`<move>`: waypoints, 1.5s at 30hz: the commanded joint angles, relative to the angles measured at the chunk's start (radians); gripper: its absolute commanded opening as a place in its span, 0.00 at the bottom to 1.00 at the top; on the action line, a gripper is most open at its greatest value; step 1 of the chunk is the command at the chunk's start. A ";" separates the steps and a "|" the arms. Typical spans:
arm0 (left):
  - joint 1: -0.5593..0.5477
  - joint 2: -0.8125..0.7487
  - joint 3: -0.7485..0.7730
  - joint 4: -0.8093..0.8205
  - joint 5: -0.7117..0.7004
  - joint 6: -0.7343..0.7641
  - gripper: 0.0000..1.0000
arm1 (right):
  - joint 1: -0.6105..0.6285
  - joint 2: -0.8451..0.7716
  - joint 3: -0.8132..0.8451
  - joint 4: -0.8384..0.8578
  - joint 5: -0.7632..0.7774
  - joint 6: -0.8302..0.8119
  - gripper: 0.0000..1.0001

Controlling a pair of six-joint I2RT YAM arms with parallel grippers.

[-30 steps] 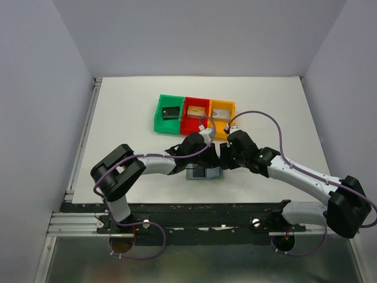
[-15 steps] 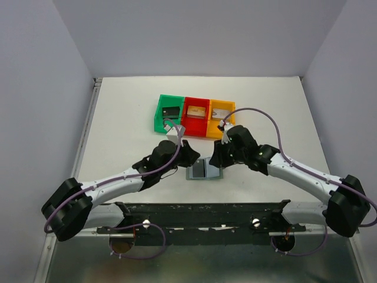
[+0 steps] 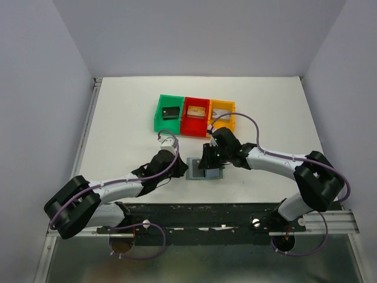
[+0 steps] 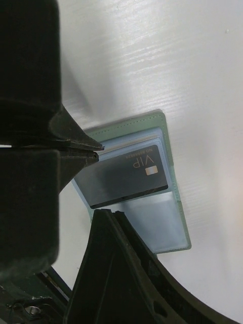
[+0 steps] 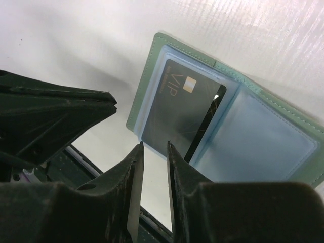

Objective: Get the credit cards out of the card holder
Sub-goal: Remove the credit card from the card holder.

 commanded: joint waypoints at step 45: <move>0.004 0.134 0.020 0.088 0.103 -0.007 0.00 | -0.131 0.063 -0.229 0.393 -0.135 0.164 0.30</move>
